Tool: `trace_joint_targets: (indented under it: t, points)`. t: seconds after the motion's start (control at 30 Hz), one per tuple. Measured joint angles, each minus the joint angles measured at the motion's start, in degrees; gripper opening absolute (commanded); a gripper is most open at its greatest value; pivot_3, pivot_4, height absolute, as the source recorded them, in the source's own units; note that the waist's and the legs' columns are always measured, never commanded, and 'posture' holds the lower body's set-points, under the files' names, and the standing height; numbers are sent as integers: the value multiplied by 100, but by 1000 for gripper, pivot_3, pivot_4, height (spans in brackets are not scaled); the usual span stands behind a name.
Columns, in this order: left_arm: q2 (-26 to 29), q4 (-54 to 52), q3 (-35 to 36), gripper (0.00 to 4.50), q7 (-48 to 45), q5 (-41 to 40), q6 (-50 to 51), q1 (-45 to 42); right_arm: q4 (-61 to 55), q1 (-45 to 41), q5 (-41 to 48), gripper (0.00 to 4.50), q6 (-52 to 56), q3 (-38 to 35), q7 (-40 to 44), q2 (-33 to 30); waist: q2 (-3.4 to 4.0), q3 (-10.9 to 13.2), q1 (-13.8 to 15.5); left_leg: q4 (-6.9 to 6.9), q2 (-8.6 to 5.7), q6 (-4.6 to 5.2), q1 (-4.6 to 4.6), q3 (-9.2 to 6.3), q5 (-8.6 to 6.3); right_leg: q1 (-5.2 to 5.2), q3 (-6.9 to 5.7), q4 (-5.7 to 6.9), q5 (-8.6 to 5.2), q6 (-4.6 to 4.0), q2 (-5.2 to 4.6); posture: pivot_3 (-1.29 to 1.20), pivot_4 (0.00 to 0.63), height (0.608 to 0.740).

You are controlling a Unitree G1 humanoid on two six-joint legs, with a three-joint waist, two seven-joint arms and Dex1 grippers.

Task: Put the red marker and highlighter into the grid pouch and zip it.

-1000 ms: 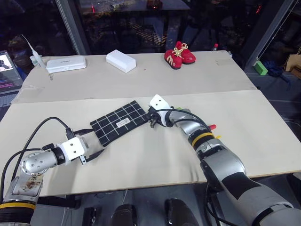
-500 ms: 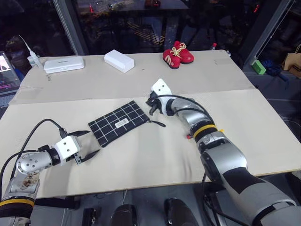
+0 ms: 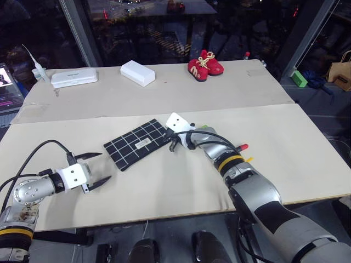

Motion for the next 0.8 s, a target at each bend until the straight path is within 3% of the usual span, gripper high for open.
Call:
trace_joint_targets:
  t: [0.13, 0.3, 0.5, 0.8]
  points:
    - [-82, 232, -213, 4500, 393, 450, -613, -241, 86, -20, 3, 46, 0, -74, -2, -26, 2, -2, 50, 0, -5, 1, 20, 7, 0, 20, -15, -1, 0, 0, -19, 0, 150, 740]
    - [-292, 637, -530, 4500, 781, 778, -1175, -626, 110, -20, -3, 46, 3, -96, -14, -60, 3, -2, 124, -3, -11, 4, 39, 6, -2, 44, -128, -12, 4, -7, -79, 0, 150, 740]
    - [-515, 1051, -838, 4500, 1330, 1280, -1533, -1087, 115, -20, -2, 46, 7, -107, -25, -62, 4, -3, 147, -3, -12, 5, 39, 6, -1, 50, -137, -15, 5, -8, -81, 0, 150, 740]
    - [-626, 1262, -1192, 4500, 1550, 1385, -1625, -1433, 115, -20, 5, 46, 15, -124, -23, -64, 4, -3, 145, -3, -11, 6, 37, 3, -1, 50, -141, -19, 5, -7, -82, 0, 150, 740]
